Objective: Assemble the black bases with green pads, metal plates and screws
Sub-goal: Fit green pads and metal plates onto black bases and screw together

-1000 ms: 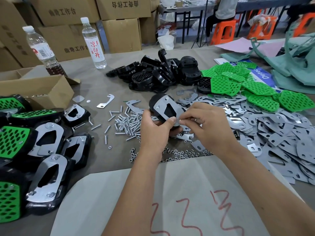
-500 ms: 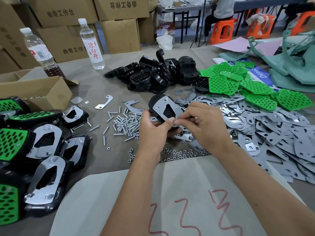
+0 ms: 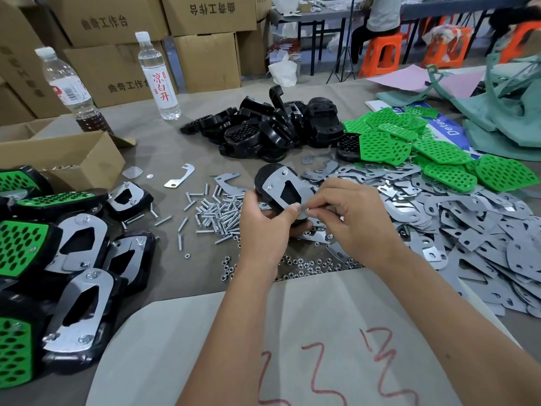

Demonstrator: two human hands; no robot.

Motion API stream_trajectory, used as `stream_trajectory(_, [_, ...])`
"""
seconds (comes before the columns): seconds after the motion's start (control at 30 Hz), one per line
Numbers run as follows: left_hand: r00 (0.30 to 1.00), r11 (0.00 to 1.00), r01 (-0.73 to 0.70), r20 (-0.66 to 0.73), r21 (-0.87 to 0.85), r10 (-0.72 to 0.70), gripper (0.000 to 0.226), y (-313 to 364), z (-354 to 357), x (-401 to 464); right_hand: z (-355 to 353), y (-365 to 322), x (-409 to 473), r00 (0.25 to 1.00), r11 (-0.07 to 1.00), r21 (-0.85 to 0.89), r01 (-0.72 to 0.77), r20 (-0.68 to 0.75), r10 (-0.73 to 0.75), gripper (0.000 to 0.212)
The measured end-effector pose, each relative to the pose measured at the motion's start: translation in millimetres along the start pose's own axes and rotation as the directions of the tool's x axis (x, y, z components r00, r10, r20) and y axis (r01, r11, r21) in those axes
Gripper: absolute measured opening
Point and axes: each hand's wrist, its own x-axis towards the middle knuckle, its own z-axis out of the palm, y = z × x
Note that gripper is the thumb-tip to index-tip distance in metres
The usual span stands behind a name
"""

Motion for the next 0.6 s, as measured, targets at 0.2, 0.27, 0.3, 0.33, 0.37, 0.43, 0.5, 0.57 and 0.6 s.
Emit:
stream_trajectory(0.2, [1.0,1.0,0.0,-0.001,-0.016,0.0,0.029,2,0,-2,6,0,2,0.99,0.998,-0.006,-0.063,-0.13,0.061,0.019])
stream_trajectory(0.27, [1.0,0.999,0.0,-0.008,-0.044,0.0,0.029,3,0,-2,7,2,1,0.982,0.995,0.043,-0.086,-0.167,0.092,0.021])
stream_trajectory(0.3, [1.0,0.998,0.003,-0.013,-0.058,-0.004,0.029,4,0,-2,8,3,0,0.98,0.991,0.087,-0.105,-0.158,0.118,0.019])
stream_trajectory(0.33, [1.0,0.997,0.012,-0.02,-0.074,-0.013,0.029,4,-1,-2,7,2,-2,0.981,0.982,0.136,-0.134,-0.121,0.151,0.022])
stream_trajectory(0.37, [0.999,0.995,0.025,-0.027,-0.096,-0.028,0.028,5,-1,-2,8,1,-3,0.981,0.969,0.181,-0.17,-0.066,0.184,0.028])
stream_trajectory(0.43, [0.998,0.988,0.052,-0.038,-0.145,-0.058,0.028,6,-2,-1,8,0,-5,0.973,0.93,0.289,-0.227,0.033,0.227,0.034])
stream_trajectory(0.5, [0.995,0.976,0.075,-0.044,-0.205,-0.085,0.029,7,-3,-1,4,0,-6,0.965,0.884,0.39,-0.256,0.049,0.258,0.013])
stream_trajectory(0.57, [0.992,0.958,0.093,-0.052,-0.272,-0.111,0.03,9,-4,1,1,2,-8,0.96,0.892,0.381,-0.244,-0.036,0.278,0.029])
stream_trajectory(0.6, [0.992,0.954,0.097,-0.051,-0.285,-0.116,0.03,9,-4,1,0,1,-9,0.953,0.884,0.392,-0.257,-0.052,0.3,0.033])
